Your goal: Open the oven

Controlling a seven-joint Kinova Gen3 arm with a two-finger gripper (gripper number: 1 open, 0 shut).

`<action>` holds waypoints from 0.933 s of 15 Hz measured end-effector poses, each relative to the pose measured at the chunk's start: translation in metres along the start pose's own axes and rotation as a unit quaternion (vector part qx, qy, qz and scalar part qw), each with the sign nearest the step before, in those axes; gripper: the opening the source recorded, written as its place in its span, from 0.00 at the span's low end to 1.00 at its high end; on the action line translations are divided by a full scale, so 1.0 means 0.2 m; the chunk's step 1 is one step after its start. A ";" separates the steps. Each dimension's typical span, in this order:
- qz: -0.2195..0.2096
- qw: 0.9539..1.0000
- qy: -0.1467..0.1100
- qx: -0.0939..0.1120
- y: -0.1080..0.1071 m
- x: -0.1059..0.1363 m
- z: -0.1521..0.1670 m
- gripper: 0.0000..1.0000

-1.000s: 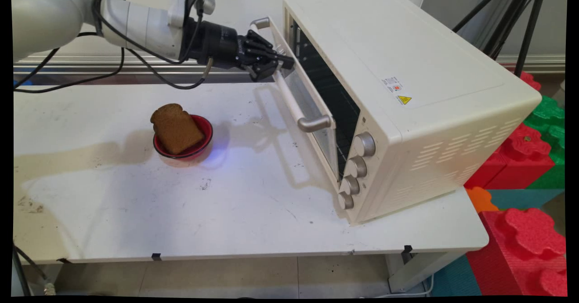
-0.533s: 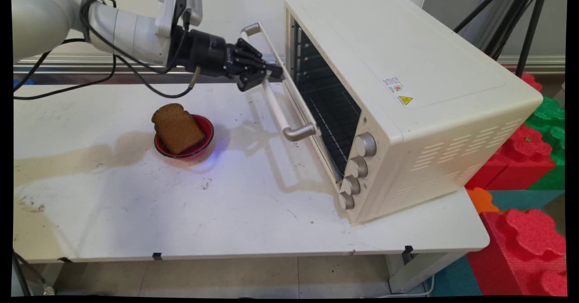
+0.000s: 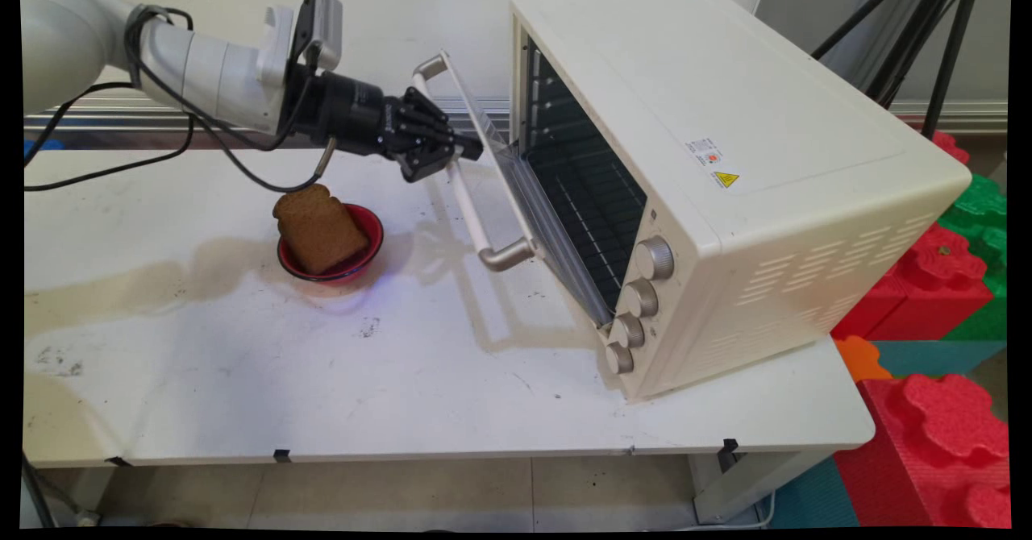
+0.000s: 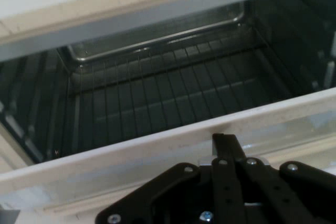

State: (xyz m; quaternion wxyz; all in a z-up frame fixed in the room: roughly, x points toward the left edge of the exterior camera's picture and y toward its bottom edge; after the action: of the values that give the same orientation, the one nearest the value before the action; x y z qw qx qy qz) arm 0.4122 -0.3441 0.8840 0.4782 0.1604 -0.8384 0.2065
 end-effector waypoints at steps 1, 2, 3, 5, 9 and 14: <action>0.001 1.000 -0.004 -0.001 0.00 -0.02 -0.01 0.00; 0.002 1.000 -0.008 -0.003 0.01 -0.04 -0.02 0.00; 0.003 1.000 -0.011 -0.005 0.01 -0.06 -0.03 0.00; 0.004 1.000 -0.016 -0.007 0.02 -0.08 -0.04 0.00; 0.007 1.000 -0.027 -0.011 0.04 -0.14 -0.07 0.00; 0.011 0.999 -0.041 -0.017 0.07 -0.23 -0.08 0.00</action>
State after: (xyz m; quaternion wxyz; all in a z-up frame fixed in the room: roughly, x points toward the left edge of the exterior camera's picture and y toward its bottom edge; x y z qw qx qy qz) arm 0.4409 -0.3214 0.8483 0.4434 0.1517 -0.8625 0.1908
